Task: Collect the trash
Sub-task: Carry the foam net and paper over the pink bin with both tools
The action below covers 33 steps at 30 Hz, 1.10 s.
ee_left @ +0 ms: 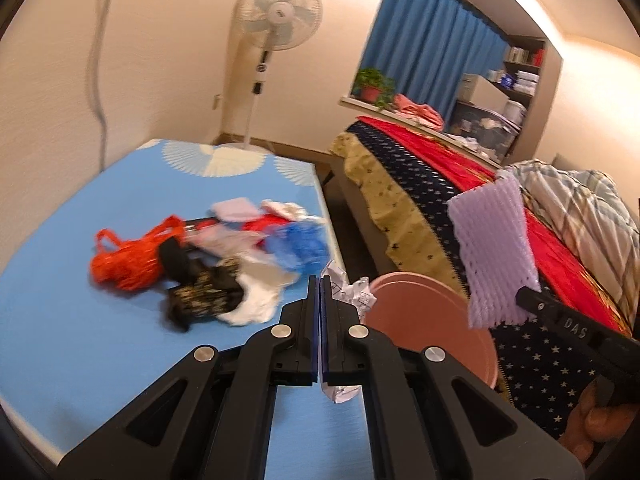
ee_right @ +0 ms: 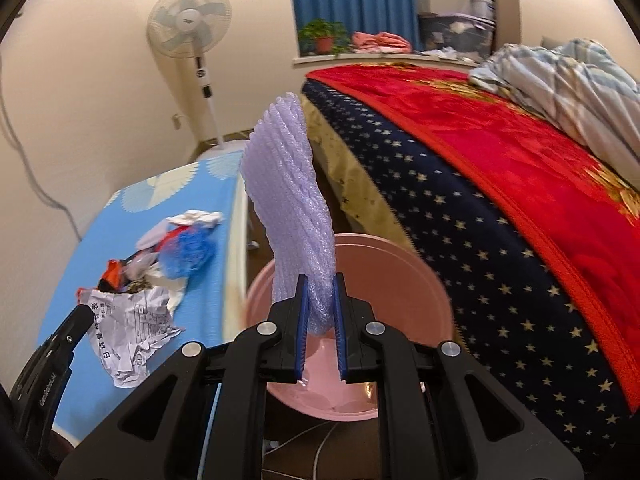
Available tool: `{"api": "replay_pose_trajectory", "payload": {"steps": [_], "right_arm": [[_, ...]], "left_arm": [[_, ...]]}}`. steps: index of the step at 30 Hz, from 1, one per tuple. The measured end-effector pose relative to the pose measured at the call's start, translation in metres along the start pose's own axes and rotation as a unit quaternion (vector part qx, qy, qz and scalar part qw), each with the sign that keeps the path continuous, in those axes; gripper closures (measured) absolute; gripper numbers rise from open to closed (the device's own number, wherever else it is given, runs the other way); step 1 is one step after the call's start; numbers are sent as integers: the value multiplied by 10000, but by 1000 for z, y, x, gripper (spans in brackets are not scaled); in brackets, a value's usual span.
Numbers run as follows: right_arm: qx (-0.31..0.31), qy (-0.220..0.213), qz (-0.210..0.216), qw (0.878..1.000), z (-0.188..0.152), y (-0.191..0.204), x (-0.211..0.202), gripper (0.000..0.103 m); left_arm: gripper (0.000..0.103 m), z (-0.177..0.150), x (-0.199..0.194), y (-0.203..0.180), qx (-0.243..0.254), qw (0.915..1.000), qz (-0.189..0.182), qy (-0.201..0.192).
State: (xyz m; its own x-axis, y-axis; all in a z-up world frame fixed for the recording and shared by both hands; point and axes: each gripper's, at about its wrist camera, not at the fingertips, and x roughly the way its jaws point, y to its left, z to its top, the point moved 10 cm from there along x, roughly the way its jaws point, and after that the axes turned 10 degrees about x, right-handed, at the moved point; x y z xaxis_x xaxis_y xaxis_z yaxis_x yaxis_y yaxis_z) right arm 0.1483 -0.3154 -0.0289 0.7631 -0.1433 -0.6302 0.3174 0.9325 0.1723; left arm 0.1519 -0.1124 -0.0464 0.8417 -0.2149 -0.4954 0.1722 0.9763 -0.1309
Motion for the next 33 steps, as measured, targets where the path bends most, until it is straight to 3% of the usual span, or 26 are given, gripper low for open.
{"api": "replay_pose_trajectory", "payload": {"steps": [8,27,33], "right_arm": [[437,101,-366,9983,6,-42,15,91],[472,356,-708,9957,-4,-61,42,91],[477,368,-747,9954,-6,-61,43,88]], "left_arm": [[103,-2,30,-45,341,9986,-394,34],[103,-12,74,-76,399,9954,-827,291],[102,-13,80,-90,385,9919,-1158,346]]}}
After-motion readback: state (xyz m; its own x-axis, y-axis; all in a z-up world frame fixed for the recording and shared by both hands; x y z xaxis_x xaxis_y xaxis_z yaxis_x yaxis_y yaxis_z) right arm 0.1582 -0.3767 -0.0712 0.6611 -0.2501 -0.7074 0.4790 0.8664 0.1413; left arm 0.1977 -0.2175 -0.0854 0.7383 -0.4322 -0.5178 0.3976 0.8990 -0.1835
